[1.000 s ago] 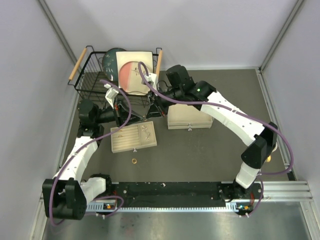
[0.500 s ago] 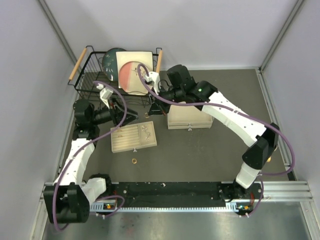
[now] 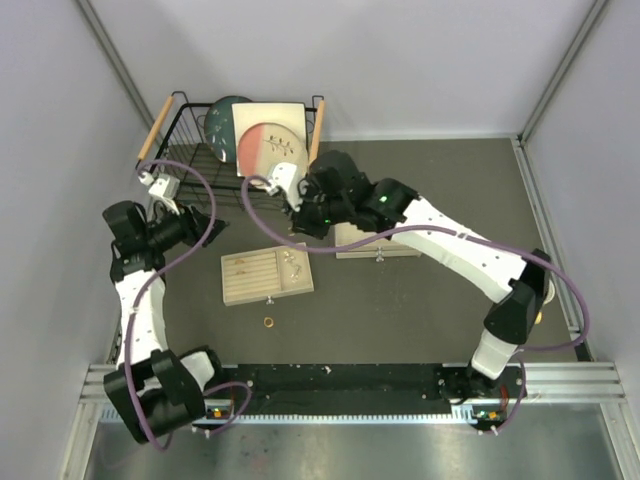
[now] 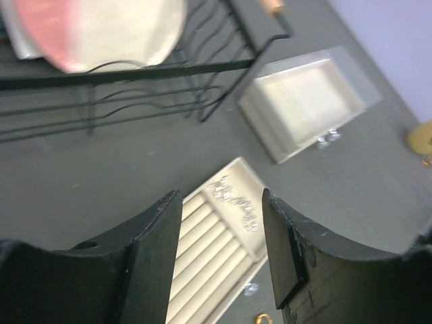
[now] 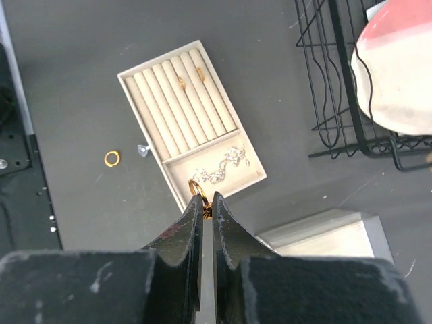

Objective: Organize the mixed jewelry

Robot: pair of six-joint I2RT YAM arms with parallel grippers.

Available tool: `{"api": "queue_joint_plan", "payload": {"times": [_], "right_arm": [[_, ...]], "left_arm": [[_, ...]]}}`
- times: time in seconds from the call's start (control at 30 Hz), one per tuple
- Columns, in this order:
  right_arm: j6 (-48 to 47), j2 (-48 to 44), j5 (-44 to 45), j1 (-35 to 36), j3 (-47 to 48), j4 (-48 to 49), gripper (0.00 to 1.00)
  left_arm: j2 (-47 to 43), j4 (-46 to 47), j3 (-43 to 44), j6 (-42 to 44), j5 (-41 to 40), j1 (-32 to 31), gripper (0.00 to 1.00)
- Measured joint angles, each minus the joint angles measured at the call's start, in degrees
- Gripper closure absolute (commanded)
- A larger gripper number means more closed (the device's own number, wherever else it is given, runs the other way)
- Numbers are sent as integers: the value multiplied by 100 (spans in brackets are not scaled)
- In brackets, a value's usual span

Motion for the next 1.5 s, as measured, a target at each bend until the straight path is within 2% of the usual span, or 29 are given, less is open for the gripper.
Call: {"api": "queue_joint_plan", "payload": {"times": [0.3,0.5,0.63,0.9,1.27,1.5], "right_arm": [[-699,1062,1128,691,2,356,100],[-933,1554,1563,986,4,874,100],[-979,1794,1681,1108,11,1174,100],[-953,2035,1893,1132,0,1493,100],[-907,1985,2347,1132,-352,1880,100],[-907,1982,2422,1132,-415,1921,100]], "left_arm": [[533,-1322,260,1351,-1705,490,41],[1235,-1635,264,1720,-2656,503,41],[1727,-1757,319,1801,-3001,503,41],[2544,-1814,404,1777,-3370,503,43],[2625,-1775,470,1543,-2968,621,43],[2732,-1755,490,1541,-3259,413,44]]}}
